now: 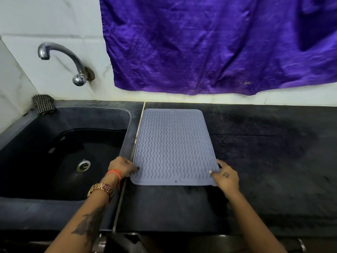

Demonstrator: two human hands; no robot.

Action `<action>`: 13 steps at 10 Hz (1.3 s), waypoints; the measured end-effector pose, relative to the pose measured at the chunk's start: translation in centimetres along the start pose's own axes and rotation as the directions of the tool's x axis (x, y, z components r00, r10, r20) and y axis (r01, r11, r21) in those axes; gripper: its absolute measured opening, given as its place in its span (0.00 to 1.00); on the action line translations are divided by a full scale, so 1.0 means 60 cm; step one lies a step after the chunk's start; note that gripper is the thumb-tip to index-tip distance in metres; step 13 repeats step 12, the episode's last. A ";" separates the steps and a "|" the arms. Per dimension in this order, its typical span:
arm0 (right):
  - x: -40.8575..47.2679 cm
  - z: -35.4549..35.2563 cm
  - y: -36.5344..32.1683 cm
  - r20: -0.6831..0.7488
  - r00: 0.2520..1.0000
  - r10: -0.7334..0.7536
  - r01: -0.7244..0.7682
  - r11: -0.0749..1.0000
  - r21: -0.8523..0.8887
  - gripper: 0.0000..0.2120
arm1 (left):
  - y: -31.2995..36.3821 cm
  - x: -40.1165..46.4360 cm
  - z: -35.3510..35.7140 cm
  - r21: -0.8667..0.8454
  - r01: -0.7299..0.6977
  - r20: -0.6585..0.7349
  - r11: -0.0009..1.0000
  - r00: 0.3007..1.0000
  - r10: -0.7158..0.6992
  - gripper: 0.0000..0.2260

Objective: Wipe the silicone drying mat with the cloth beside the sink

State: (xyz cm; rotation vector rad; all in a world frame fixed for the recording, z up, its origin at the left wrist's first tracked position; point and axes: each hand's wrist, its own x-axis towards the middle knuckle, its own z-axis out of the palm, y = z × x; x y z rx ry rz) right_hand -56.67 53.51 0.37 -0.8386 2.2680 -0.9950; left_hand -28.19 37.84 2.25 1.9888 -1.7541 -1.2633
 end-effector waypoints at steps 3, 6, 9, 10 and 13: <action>-0.034 -0.004 0.009 0.026 0.989 0.143 -0.140 0.895 0.424 0.23 | -0.036 -0.031 0.009 -0.177 0.063 -0.034 0.982 0.997 -0.070 0.10; -0.030 -0.015 -0.001 0.014 0.987 0.160 -0.150 0.884 0.443 0.20 | -0.027 -0.041 0.007 -0.192 0.084 -0.064 0.978 0.993 -0.098 0.09; -0.050 -0.008 0.016 -0.012 0.997 0.081 -0.081 0.996 0.041 0.13 | -0.009 -0.070 0.031 0.229 0.070 -0.199 0.971 0.980 -0.023 0.12; -0.059 -0.010 0.018 -0.015 0.996 -0.087 0.072 0.905 -0.418 0.21 | -0.008 -0.084 0.052 0.391 -0.009 -0.250 0.920 0.961 0.115 0.17; -0.063 0.004 -0.006 0.052 0.886 -0.460 0.417 0.746 -0.519 0.28 | 0.001 -0.095 0.086 0.615 -0.212 -0.295 0.759 0.831 0.471 0.26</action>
